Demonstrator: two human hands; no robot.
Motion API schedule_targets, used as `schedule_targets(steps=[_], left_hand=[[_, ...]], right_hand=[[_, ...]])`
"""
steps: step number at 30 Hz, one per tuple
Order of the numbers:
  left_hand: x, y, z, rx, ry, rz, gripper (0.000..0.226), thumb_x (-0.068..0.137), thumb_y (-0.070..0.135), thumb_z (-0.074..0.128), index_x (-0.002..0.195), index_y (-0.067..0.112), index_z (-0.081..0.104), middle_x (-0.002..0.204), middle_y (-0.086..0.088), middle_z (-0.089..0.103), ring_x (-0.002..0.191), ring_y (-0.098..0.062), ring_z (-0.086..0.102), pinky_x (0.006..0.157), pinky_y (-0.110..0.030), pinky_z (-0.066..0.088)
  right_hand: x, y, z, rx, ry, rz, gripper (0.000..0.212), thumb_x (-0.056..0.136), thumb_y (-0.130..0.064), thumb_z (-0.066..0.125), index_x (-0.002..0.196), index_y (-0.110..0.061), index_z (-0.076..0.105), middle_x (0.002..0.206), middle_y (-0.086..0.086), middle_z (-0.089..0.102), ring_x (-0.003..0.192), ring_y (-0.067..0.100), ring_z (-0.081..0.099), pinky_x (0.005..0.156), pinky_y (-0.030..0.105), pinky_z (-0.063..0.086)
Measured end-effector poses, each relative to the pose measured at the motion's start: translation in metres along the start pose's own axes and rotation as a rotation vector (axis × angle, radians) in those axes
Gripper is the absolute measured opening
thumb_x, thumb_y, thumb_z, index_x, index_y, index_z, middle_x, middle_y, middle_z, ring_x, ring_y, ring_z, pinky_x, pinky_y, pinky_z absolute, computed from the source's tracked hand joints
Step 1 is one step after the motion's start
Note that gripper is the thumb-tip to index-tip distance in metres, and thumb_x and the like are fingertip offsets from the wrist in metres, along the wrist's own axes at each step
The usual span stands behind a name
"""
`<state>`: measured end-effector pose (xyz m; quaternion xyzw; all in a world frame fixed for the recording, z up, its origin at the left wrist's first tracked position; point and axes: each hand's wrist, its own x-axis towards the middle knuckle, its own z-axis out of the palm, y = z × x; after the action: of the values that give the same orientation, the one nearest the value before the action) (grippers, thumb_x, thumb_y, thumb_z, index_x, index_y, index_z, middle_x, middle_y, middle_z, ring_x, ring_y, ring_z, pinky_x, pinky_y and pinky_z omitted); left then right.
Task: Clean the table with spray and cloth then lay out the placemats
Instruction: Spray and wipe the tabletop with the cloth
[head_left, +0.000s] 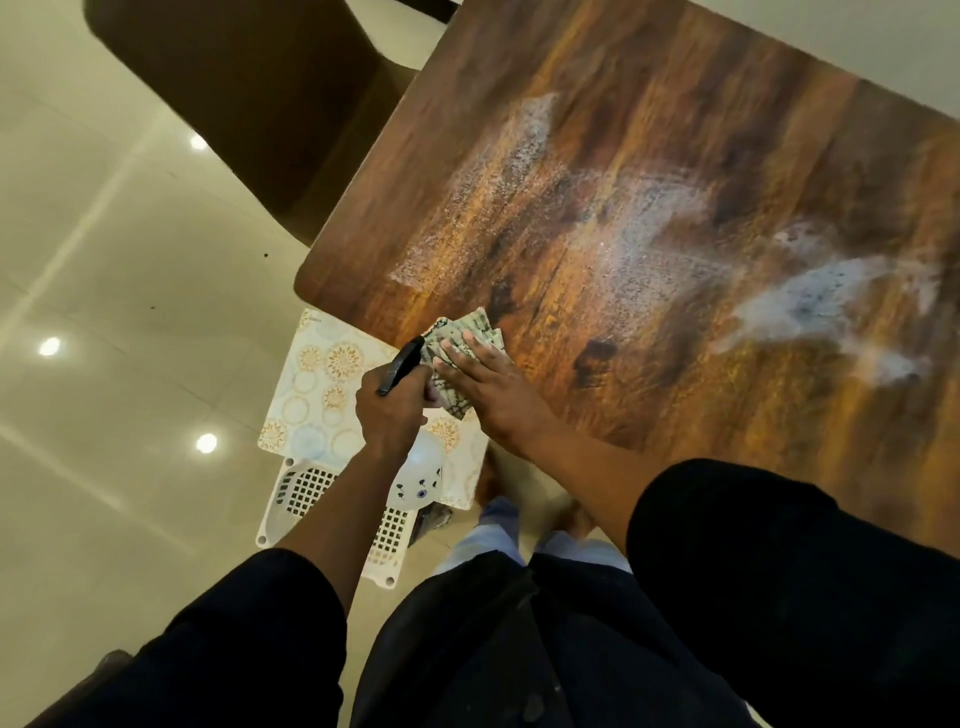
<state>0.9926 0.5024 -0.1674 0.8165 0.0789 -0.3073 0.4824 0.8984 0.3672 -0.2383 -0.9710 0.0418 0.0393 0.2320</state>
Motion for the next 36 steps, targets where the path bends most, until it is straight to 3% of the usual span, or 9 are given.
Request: schedule_targets(steps=[5,8,15,19,22,25,28,31,36], left_hand=[[-0.017,-0.003,0.039,0.075,-0.140,0.030,0.028,0.078,0.033,0.067,0.055,0.018,0.072,0.065,-0.011,0.076,0.072,-0.029,0.082,0.064,-0.030,0.051],[-0.032,-0.011,0.063,0.137,-0.233,0.048,0.026,0.077,0.035,0.069,0.064,0.014,0.076,0.066,-0.010,0.076,0.073,-0.033,0.081,0.067,-0.036,0.054],[-0.078,-0.032,0.125,0.196,-0.341,0.024,0.020,0.081,0.027,0.074,0.066,0.014,0.078,0.068,-0.014,0.077,0.068,-0.037,0.078,0.073,-0.045,0.063],[-0.105,-0.034,0.159,0.210,-0.359,0.020,0.019,0.087,0.022,0.077,0.078,0.006,0.074,0.068,-0.011,0.076,0.062,-0.027,0.074,0.069,-0.039,0.059],[-0.123,-0.036,0.186,0.200,-0.394,0.014,0.014,0.091,0.016,0.080,0.086,0.008,0.071,0.067,-0.012,0.073,0.064,-0.029,0.070,0.072,-0.047,0.062],[-0.134,-0.038,0.207,0.223,-0.447,0.016,0.044,0.078,0.034,0.079,0.101,-0.003,0.076,0.068,-0.009,0.075,0.063,-0.027,0.074,0.077,-0.050,0.064],[-0.151,-0.038,0.228,0.282,-0.474,0.062,0.027,0.079,0.037,0.074,0.077,0.010,0.080,0.066,-0.008,0.076,0.066,-0.031,0.078,0.072,-0.042,0.058],[-0.161,-0.043,0.245,0.361,-0.500,0.126,0.030,0.087,0.035,0.074,0.063,0.018,0.074,0.062,-0.006,0.074,0.070,-0.034,0.079,0.069,-0.039,0.056],[-0.165,-0.050,0.263,0.391,-0.451,0.107,0.036,0.093,0.032,0.078,0.106,-0.002,0.074,0.072,-0.004,0.075,0.065,-0.022,0.076,0.055,-0.027,0.053]], right_hand=[[-0.073,0.023,-0.002,-0.020,0.100,0.058,0.077,0.089,-0.001,0.061,0.159,-0.019,0.034,0.168,0.002,0.025,0.156,0.032,0.015,0.124,0.046,0.014],[-0.114,0.034,-0.001,-0.042,0.138,0.110,0.076,0.091,-0.004,0.061,0.159,-0.020,0.032,0.169,0.000,0.023,0.157,0.030,0.012,0.124,0.045,0.010],[-0.211,0.065,-0.004,-0.066,0.144,0.195,0.058,0.099,-0.010,0.046,0.156,-0.018,0.040,0.166,0.003,0.030,0.155,0.032,0.020,0.123,0.049,0.024],[-0.260,0.079,-0.012,-0.038,0.096,0.302,0.062,0.095,-0.008,0.037,0.156,-0.016,0.040,0.166,0.004,0.030,0.155,0.034,0.020,0.119,0.054,0.030],[-0.298,0.089,-0.018,-0.005,0.118,0.380,0.072,0.087,-0.004,0.040,0.157,-0.017,0.037,0.166,0.004,0.029,0.156,0.033,0.017,0.119,0.055,0.029],[-0.333,0.098,-0.020,0.028,0.137,0.449,0.080,0.082,0.001,0.051,0.158,-0.019,0.034,0.167,0.001,0.026,0.156,0.032,0.015,0.118,0.056,0.031],[-0.367,0.108,-0.024,0.035,0.134,0.517,0.078,0.084,-0.008,0.044,0.160,-0.021,0.031,0.168,-0.001,0.023,0.157,0.029,0.013,0.121,0.052,0.027],[-0.399,0.122,-0.030,0.020,0.129,0.595,0.078,0.084,-0.012,0.038,0.161,-0.022,0.028,0.169,-0.002,0.020,0.158,0.027,0.008,0.125,0.046,0.018],[-0.442,0.156,-0.045,0.020,0.176,0.805,0.082,0.081,-0.005,0.055,0.159,-0.018,0.032,0.167,0.004,0.026,0.155,0.034,0.017,0.123,0.048,0.020]])
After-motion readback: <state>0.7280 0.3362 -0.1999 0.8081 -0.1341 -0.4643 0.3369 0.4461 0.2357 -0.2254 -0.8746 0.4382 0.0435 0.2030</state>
